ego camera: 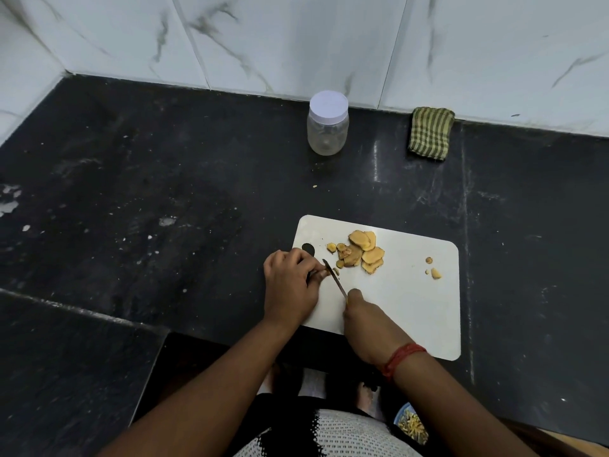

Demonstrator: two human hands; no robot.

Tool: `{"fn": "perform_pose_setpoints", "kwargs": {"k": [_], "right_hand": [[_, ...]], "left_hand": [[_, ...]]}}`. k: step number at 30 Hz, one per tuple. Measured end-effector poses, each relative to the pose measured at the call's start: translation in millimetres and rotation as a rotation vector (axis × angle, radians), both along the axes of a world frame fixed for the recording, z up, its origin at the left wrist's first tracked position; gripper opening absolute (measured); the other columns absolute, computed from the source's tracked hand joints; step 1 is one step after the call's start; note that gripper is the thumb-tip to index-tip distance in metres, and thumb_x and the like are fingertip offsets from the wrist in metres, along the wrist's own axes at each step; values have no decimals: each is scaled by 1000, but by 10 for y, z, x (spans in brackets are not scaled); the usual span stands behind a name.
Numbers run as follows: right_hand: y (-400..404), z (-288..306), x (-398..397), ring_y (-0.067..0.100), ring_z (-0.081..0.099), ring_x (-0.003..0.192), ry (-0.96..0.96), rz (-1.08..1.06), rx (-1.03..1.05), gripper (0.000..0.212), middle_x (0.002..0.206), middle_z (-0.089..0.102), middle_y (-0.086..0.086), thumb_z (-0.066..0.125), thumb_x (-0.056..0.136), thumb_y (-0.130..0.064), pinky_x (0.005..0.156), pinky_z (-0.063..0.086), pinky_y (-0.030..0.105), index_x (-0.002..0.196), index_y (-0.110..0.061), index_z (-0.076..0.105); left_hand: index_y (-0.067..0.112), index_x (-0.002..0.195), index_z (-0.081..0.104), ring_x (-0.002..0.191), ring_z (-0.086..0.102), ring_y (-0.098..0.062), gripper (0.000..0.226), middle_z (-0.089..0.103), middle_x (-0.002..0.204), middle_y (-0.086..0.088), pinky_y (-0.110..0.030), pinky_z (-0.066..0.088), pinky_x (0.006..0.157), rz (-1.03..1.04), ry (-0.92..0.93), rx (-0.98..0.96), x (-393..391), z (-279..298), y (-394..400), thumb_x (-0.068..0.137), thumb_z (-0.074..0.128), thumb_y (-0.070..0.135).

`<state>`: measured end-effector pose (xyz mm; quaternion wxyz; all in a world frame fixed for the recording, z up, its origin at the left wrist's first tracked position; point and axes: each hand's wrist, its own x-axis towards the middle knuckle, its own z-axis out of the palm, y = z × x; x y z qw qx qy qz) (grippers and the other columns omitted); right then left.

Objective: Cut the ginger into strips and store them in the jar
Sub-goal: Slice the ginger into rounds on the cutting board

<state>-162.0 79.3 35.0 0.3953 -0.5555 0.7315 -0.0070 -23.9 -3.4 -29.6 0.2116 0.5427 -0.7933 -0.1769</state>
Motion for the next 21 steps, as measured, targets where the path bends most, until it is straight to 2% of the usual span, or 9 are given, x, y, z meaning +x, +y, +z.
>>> {"fn": "perform_pose_setpoints", "kwargs": {"k": [5, 7, 9, 11, 13, 17, 19, 21], "right_hand": [[97, 71, -44, 20, 46, 66, 15, 24, 36, 23, 95, 60, 15, 36, 93, -4, 60, 35, 29, 117, -4, 35], [155, 76, -62, 16, 43, 61, 4, 27, 30, 26, 85, 55, 9, 35, 93, -3, 54, 32, 28, 120, -3, 35], [173, 94, -69, 15, 43, 60, -38, 5, 7, 16, 76, 48, 2, 35, 95, -5, 49, 29, 25, 111, -7, 36], [167, 119, -84, 17, 46, 63, -80, -47, -34, 6, 76, 49, 1, 35, 98, -9, 52, 30, 28, 102, -13, 33], [153, 157, -112, 12, 44, 62, -125, -111, -78, 3, 76, 49, -1, 35, 100, -14, 52, 30, 27, 100, -15, 32], [125, 192, -193, 13, 45, 61, -190, -200, -77, 10, 74, 50, 2, 36, 101, -22, 54, 31, 28, 100, -12, 40], [128, 191, -204, 16, 43, 55, -302, -288, -14, 13, 70, 49, 5, 37, 100, -28, 48, 31, 26, 98, -15, 42], [152, 186, -183, 16, 35, 45, -532, -466, 67, 15, 67, 43, 7, 38, 99, -31, 42, 27, 24, 92, -18, 41]], "left_hand": [[27, 86, 70, 93, 48, -15, 11, 57, 94, 11, -42, 30, 108, 18, 7, 0, 3, -4, 6, 91, 70, 37], [28, 87, 70, 93, 48, -15, 12, 57, 94, 12, -42, 30, 107, 14, 11, -1, 5, 3, -6, 92, 69, 38], [29, 88, 70, 94, 48, -14, 11, 57, 95, 13, -41, 29, 108, 14, 22, 12, 7, 10, -7, 92, 69, 38], [30, 89, 70, 96, 48, -13, 9, 56, 96, 14, -41, 29, 109, 11, 38, 31, 10, 19, 3, 92, 69, 38], [32, 92, 69, 98, 48, -13, 8, 57, 97, 16, -42, 29, 110, 5, 38, 49, 14, 31, 6, 92, 67, 39], [33, 99, 67, 102, 49, -14, 12, 58, 102, 16, -45, 28, 111, 9, 43, 81, 7, 51, -4, 90, 64, 40], [32, 102, 68, 104, 49, -14, 14, 59, 104, 15, -44, 27, 112, 0, 30, 87, 5, 64, -3, 91, 65, 39], [31, 102, 70, 105, 49, -15, 13, 58, 104, 14, -44, 26, 111, -17, 3, 83, 7, 79, -2, 92, 66, 39]]}}
